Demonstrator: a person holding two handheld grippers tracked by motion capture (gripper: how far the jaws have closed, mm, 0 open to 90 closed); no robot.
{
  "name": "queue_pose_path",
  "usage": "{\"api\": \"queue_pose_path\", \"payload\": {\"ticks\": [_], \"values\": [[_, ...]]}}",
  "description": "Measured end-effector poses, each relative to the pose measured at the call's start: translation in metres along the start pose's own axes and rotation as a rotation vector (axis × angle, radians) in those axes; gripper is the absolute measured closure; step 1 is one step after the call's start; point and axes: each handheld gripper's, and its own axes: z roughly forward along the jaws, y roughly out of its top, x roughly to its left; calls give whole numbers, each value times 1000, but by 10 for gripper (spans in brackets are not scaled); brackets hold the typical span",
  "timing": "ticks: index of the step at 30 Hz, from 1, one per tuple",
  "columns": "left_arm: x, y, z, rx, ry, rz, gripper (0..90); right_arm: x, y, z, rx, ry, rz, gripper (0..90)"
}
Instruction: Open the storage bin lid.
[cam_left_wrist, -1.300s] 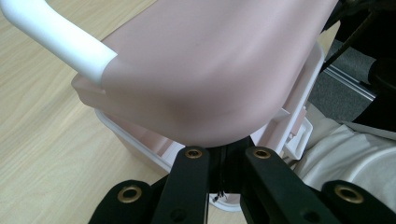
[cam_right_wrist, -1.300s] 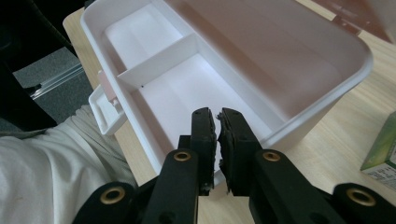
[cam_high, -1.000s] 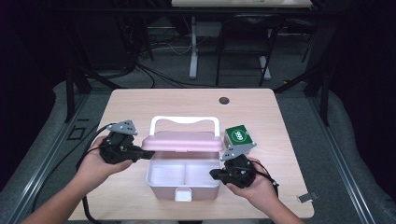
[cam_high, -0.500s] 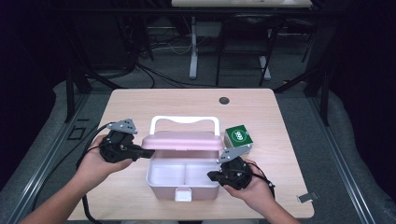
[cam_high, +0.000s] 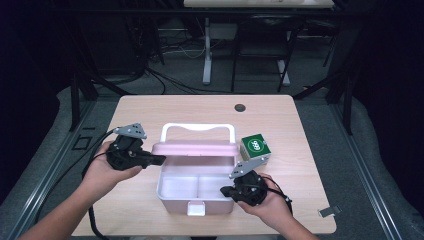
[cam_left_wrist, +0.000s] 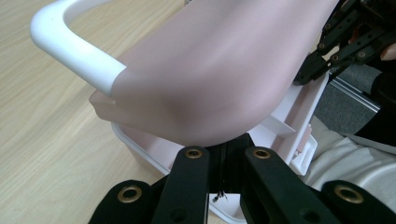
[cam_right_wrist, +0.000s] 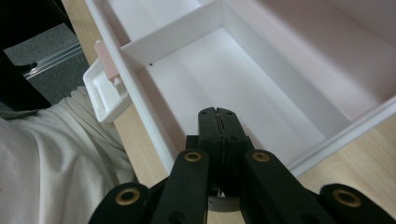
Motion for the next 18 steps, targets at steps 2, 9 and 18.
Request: {"api": "queue_pose_path", "payload": {"ticks": [2, 9, 18], "values": [[1, 1, 0, -2, 3, -1, 900, 1, 0, 1, 2, -3, -1, 900], [4, 7, -2, -17, 21, -2, 900, 1, -1, 3, -1, -3, 8, 900], [13, 20, -3, -41, 50, -18, 900, 1, -2, 3, -11, 3, 15, 900]]}}
